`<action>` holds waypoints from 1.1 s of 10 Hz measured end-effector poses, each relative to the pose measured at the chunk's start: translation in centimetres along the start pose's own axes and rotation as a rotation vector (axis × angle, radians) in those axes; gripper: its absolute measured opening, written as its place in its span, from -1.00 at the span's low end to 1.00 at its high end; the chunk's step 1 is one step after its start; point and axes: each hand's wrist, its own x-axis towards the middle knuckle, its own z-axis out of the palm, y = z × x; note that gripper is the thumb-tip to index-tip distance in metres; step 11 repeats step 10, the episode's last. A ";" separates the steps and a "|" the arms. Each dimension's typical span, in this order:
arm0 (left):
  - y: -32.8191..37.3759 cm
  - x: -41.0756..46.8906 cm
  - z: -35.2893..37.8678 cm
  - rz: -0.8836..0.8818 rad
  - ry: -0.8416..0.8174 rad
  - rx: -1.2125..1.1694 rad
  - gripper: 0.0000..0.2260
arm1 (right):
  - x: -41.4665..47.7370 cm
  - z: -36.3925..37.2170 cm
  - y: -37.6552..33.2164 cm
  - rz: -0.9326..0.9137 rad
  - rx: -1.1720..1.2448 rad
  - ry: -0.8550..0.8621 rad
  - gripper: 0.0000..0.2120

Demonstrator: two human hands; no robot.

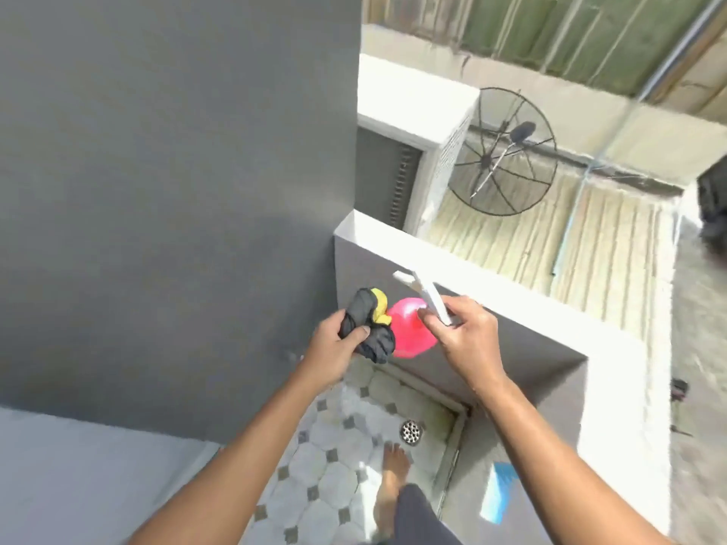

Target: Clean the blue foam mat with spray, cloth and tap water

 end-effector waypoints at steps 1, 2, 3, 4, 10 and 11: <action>4.2 6.5 4.9 0.053 -0.083 0.119 -0.67 | 4.0 -4.4 3.3 0.066 -0.020 0.212 -0.90; 7.2 11.9 10.2 0.067 -0.146 0.239 -0.81 | 7.0 -7.6 6.3 0.125 -0.022 0.339 -0.85; 9.1 15.7 15.6 0.109 -0.157 0.315 -0.86 | 9.4 -10.1 9.4 0.192 0.001 0.433 -0.85; 9.4 19.2 19.2 0.186 -0.145 0.446 -0.86 | 11.9 -12.0 12.4 0.257 -0.013 0.472 -0.85; 6.1 22.7 20.2 0.380 -0.374 1.033 -0.19 | 13.3 -13.1 13.9 0.268 0.096 0.179 -0.27; 6.1 22.7 20.2 0.380 -0.374 1.033 -0.19 | 13.3 -13.1 13.9 0.268 0.096 0.179 -0.27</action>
